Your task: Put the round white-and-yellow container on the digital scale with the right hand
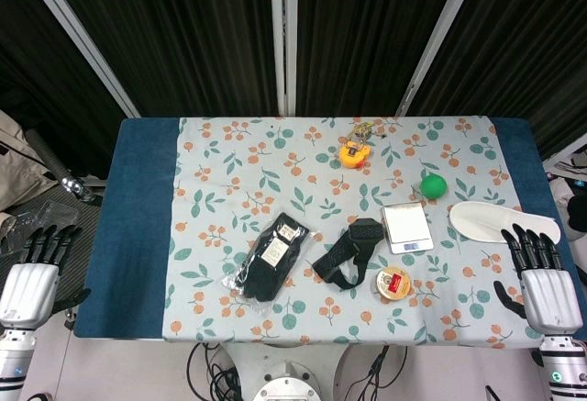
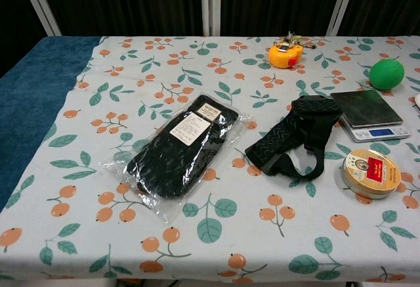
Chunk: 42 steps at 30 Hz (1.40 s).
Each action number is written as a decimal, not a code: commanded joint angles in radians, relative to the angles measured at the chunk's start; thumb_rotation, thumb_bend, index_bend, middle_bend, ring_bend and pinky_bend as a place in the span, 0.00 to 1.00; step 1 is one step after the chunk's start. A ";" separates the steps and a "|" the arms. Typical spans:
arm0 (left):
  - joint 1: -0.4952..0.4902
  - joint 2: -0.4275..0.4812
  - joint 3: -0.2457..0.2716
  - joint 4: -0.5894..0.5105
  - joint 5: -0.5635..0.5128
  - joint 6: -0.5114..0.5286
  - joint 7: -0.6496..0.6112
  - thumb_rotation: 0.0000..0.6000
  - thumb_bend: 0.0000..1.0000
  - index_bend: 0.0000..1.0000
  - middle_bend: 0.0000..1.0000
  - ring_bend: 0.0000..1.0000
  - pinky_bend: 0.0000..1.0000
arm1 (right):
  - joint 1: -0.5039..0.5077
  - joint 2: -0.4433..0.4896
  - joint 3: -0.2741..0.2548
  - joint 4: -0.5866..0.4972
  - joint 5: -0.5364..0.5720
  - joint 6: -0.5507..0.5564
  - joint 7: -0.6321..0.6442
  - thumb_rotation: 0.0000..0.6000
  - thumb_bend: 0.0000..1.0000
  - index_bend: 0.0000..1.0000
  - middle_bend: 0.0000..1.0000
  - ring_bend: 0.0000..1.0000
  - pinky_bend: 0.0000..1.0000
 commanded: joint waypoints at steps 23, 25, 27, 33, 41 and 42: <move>0.001 -0.017 -0.001 0.002 -0.012 -0.008 0.011 1.00 0.04 0.10 0.08 0.00 0.01 | 0.086 0.001 -0.062 -0.066 -0.016 -0.221 -0.093 1.00 0.16 0.00 0.00 0.00 0.00; 0.001 -0.024 0.002 0.011 -0.012 -0.011 0.006 1.00 0.04 0.10 0.09 0.00 0.01 | 0.113 -0.005 -0.067 -0.086 -0.003 -0.281 -0.123 1.00 0.15 0.00 0.00 0.00 0.00; 0.001 -0.027 0.005 0.016 -0.010 -0.015 0.006 1.00 0.04 0.10 0.08 0.00 0.01 | 0.138 -0.011 -0.072 -0.106 0.010 -0.334 -0.155 1.00 0.15 0.00 0.00 0.00 0.00; 0.005 -0.025 0.004 0.023 -0.008 -0.005 -0.009 1.00 0.04 0.10 0.08 0.00 0.01 | 0.205 -0.072 -0.061 -0.129 0.070 -0.447 -0.286 1.00 0.15 0.00 0.00 0.00 0.00; 0.017 -0.017 0.009 0.030 -0.022 -0.007 -0.021 1.00 0.04 0.10 0.08 0.00 0.01 | 0.261 -0.159 -0.040 -0.107 0.147 -0.508 -0.381 1.00 0.15 0.00 0.01 0.00 0.00; 0.018 -0.017 0.010 0.031 -0.023 -0.007 -0.023 1.00 0.04 0.10 0.08 0.00 0.01 | 0.266 -0.167 -0.039 -0.105 0.153 -0.512 -0.386 1.00 0.15 0.00 0.01 0.00 0.00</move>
